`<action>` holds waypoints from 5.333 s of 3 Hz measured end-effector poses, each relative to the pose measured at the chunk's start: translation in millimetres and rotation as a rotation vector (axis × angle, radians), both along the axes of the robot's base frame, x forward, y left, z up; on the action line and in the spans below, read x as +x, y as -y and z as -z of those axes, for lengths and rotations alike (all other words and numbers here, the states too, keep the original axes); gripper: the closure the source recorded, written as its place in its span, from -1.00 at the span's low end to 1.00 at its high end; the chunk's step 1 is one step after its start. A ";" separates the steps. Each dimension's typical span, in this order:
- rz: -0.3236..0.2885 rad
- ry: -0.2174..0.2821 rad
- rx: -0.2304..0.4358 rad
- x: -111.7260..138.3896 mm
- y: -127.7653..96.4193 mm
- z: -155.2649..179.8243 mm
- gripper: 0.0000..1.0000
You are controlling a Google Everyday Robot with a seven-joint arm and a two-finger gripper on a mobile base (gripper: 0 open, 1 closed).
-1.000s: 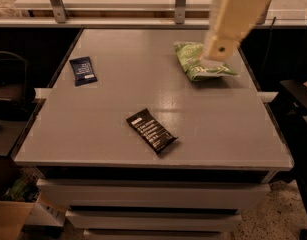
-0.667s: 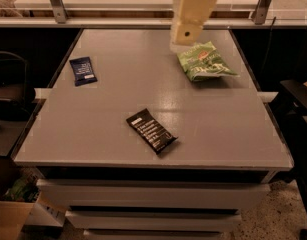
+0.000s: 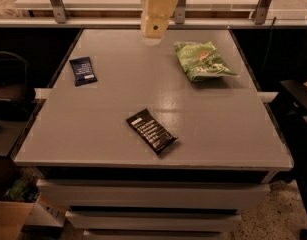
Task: Pick rxbar blueberry
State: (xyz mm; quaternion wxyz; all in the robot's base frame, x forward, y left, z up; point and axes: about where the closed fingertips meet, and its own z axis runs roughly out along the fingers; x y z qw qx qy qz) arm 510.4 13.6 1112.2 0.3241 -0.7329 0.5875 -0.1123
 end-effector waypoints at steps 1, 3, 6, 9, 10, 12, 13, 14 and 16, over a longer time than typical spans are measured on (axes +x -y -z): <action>-0.026 0.005 -0.009 1.1 -7.8 4.5 -1.00; -0.127 -0.064 0.001 31.4 -40.0 52.0 -1.00; -0.225 -0.144 0.000 95.8 -109.5 115.3 -1.00; -0.175 -0.245 0.025 128.4 -129.9 169.0 -1.00; -0.253 -0.233 -0.010 138.3 -130.9 175.6 -1.00; -0.520 -0.180 -0.145 177.8 -124.3 209.1 -1.00; -0.598 -0.142 -0.177 179.3 -126.0 210.8 -1.00; -0.598 -0.142 -0.177 179.3 -126.2 211.0 -1.00; -0.699 -0.013 -0.371 188.6 -134.3 215.6 -1.00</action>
Offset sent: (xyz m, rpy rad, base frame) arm 0.0468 0.0433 -0.0693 -0.0068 0.0951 0.1483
